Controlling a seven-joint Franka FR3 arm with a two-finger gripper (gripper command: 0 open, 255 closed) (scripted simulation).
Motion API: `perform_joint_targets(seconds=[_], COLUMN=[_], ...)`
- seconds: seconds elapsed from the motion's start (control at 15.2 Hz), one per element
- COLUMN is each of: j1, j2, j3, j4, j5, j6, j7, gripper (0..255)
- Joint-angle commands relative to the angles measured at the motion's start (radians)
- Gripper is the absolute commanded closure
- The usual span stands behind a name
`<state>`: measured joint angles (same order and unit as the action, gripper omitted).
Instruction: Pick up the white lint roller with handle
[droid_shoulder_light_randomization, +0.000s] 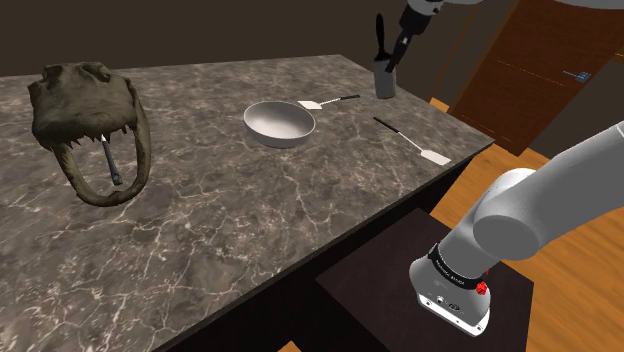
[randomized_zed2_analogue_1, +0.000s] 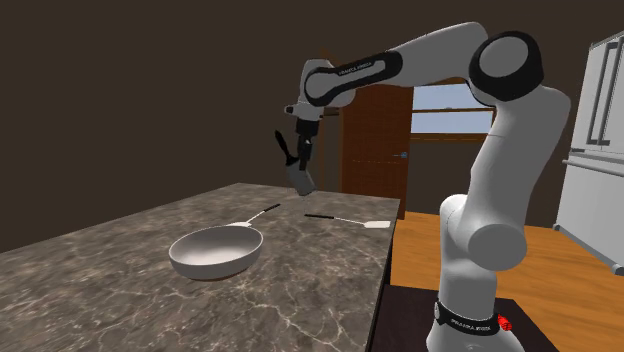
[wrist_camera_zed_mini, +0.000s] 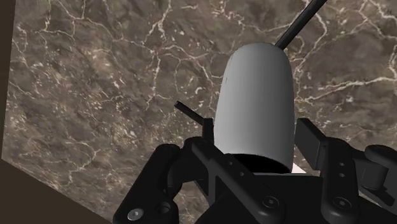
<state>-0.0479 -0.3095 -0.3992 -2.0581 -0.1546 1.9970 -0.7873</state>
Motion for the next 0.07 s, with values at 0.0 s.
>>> perform_joint_targets(seconds=[0.0], j1=[0.001], j2=[0.002], j3=[0.001], j4=[0.010], j5=[0.001], j6=[-0.008], j7=[0.000], gripper=[255])
